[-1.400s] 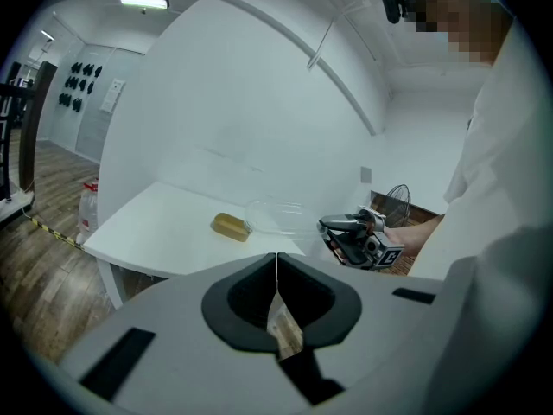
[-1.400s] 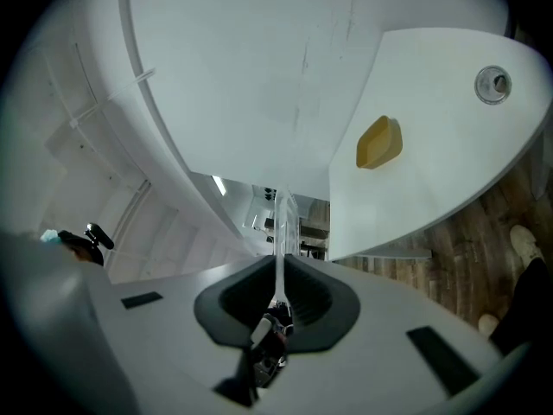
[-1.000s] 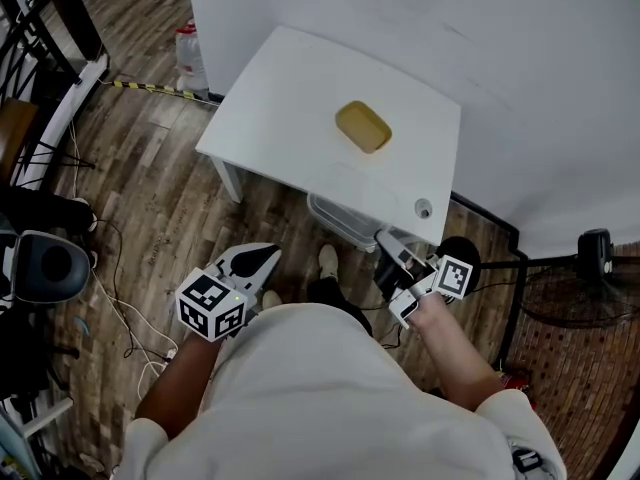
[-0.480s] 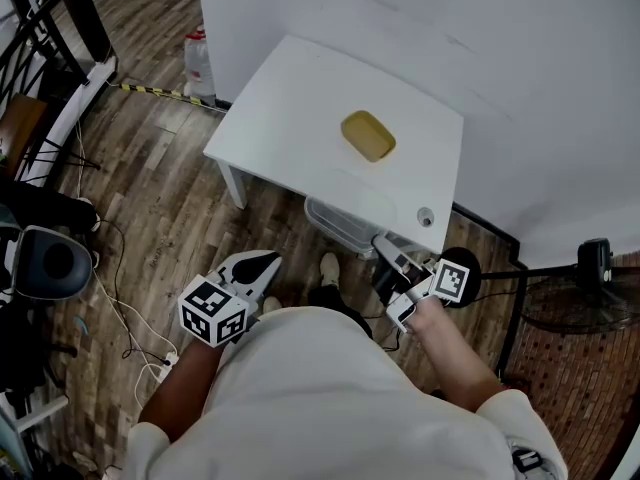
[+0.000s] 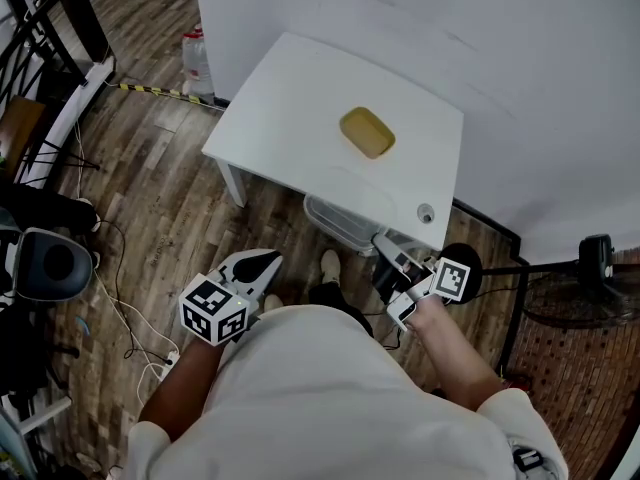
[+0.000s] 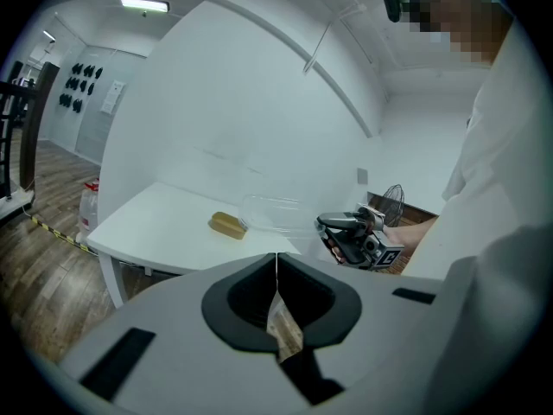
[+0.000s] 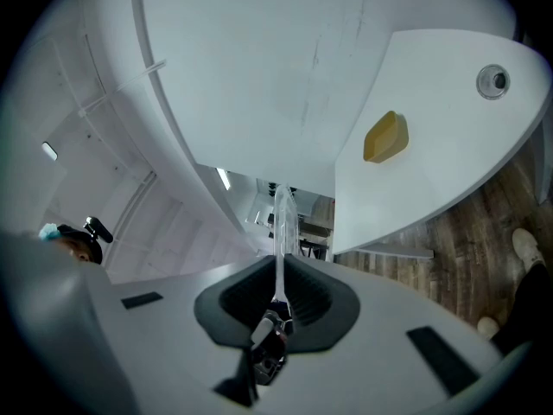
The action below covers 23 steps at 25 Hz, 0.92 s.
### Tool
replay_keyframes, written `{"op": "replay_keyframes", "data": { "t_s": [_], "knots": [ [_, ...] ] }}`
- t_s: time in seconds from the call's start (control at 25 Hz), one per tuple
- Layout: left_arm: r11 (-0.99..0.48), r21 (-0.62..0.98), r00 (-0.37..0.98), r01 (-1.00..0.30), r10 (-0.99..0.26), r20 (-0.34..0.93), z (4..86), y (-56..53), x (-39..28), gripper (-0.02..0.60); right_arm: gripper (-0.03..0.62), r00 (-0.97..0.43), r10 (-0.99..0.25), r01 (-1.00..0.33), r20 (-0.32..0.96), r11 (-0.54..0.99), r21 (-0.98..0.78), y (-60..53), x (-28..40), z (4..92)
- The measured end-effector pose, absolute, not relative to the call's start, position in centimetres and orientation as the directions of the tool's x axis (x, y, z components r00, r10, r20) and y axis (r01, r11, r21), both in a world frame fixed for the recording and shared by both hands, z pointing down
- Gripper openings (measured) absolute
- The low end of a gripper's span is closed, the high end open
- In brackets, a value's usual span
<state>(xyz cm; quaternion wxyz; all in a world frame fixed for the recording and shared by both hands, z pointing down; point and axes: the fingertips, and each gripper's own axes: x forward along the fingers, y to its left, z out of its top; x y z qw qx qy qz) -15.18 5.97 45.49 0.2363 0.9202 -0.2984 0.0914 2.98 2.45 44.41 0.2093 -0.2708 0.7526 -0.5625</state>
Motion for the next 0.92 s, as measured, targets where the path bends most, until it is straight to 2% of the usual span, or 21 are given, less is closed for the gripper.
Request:
{"op": "replay_keyframes", "data": {
  "t_s": [0.92],
  "knots": [
    [-0.704,0.372,0.796,-0.605,-0.517,0.315,45.41,6.26,-15.68,0.018,0.037,-0.778,-0.628,-0.176,-0.019,0.246,-0.953,2.28,2.55,44.10]
  ]
}}
